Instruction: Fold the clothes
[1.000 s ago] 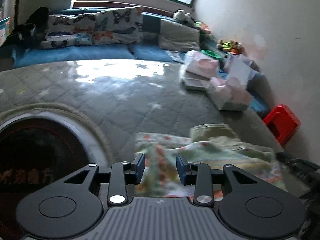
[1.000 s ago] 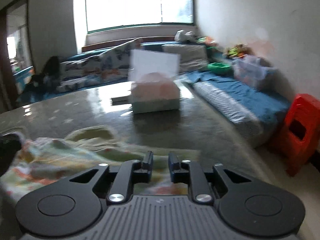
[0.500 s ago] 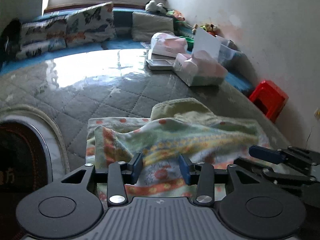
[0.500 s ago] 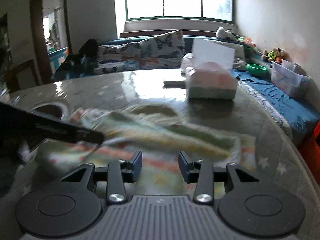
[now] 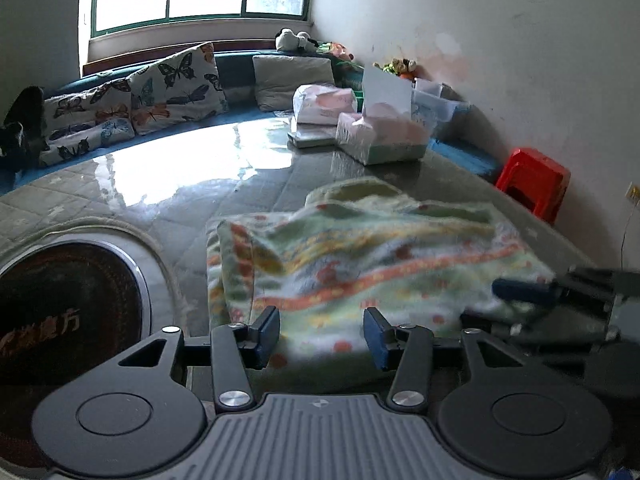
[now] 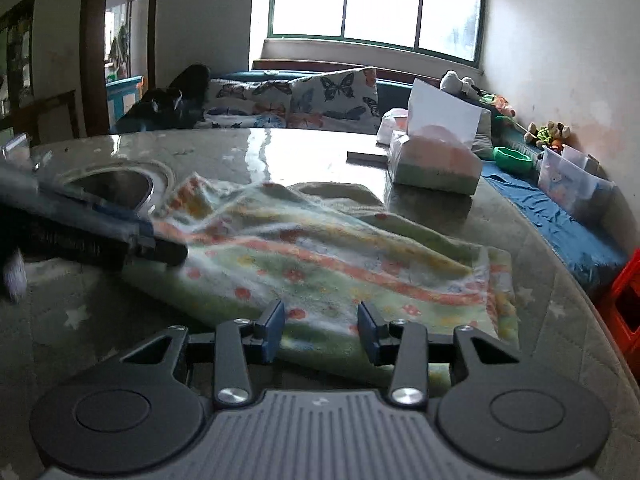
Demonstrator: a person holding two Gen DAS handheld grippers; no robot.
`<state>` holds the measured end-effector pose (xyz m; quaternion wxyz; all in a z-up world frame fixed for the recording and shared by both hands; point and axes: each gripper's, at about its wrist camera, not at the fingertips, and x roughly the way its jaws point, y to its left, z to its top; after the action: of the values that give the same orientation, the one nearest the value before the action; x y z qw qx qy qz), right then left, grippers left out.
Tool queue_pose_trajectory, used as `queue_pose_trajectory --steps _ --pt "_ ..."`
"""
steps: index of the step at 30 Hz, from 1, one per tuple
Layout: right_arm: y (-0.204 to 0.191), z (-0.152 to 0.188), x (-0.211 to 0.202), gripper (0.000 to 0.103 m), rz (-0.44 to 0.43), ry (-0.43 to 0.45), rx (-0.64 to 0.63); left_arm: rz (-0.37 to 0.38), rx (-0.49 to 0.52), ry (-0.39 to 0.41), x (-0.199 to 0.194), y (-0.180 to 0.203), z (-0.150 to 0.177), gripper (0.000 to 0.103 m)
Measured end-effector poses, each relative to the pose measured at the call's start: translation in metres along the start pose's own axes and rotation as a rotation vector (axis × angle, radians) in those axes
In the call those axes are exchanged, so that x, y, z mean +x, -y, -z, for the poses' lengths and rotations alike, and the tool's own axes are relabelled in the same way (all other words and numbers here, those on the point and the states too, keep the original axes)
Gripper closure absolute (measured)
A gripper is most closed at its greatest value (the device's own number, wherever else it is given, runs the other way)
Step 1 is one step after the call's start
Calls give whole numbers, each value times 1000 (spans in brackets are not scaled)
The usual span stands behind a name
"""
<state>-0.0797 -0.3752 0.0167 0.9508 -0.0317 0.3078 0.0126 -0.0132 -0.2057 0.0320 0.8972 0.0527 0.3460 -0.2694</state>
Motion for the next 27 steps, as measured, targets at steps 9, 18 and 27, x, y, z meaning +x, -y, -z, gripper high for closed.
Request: queue_pose_trajectory --steps 9,18,27 --pt "-1 1 -2 36 2 -5 59 8 -44 -13 -9 -3 5 31" --pt "-7 7 -15 10 39 -2 121 -27 -76 -10 -34 -11 16 5" --pt "-18 10 -29 0 110 8 159 -39 -94 -22 -52 -18 33 0"
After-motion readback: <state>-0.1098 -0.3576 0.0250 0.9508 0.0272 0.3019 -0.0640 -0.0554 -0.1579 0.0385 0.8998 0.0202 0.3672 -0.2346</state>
